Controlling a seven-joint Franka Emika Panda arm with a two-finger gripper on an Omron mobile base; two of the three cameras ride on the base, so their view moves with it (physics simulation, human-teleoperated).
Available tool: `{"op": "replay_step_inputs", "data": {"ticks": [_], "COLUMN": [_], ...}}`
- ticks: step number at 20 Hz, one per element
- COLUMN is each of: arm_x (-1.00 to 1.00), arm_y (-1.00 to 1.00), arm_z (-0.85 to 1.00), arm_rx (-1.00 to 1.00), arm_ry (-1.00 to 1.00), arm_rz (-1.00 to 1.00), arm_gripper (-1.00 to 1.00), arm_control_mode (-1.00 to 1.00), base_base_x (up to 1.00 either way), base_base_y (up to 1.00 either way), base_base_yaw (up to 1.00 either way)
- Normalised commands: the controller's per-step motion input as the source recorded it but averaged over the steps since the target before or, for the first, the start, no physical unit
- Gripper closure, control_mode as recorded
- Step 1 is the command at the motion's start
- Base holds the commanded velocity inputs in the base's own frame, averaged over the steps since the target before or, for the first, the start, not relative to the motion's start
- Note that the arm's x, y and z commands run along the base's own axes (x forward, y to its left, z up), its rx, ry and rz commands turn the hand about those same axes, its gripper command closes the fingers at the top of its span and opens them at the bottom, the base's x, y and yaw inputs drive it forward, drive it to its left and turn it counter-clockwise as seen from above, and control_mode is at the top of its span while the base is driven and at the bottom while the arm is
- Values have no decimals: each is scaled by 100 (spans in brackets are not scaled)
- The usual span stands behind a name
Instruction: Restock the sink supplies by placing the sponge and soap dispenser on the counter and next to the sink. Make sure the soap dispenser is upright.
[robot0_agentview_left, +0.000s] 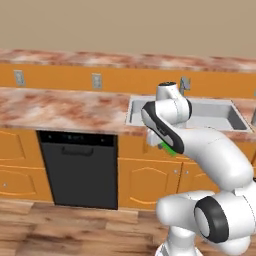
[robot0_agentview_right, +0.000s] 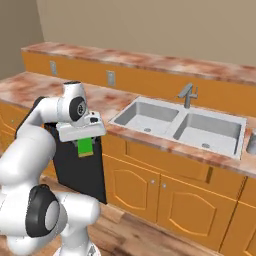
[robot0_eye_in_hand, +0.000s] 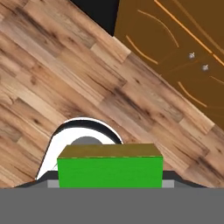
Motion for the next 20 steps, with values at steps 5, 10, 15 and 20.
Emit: {"op": "replay_step_inputs", "data": {"ticks": [5,10,15,20], "arm_x": [0,0,0,93], "arm_y": [0,0,0,4], "arm_z": [0,0,0,-16], "arm_rx": [0,0,0,0], "arm_ry": [0,0,0,15], "arm_rz": [0,0,0,-5], "arm_gripper": [100,100,100,100], "arm_control_mode": [100,100,100,-100], "base_base_x": [98,81,74,0], "base_base_y": [62,49,2,0], "base_base_yaw": [-25,-23,-15,0]}}
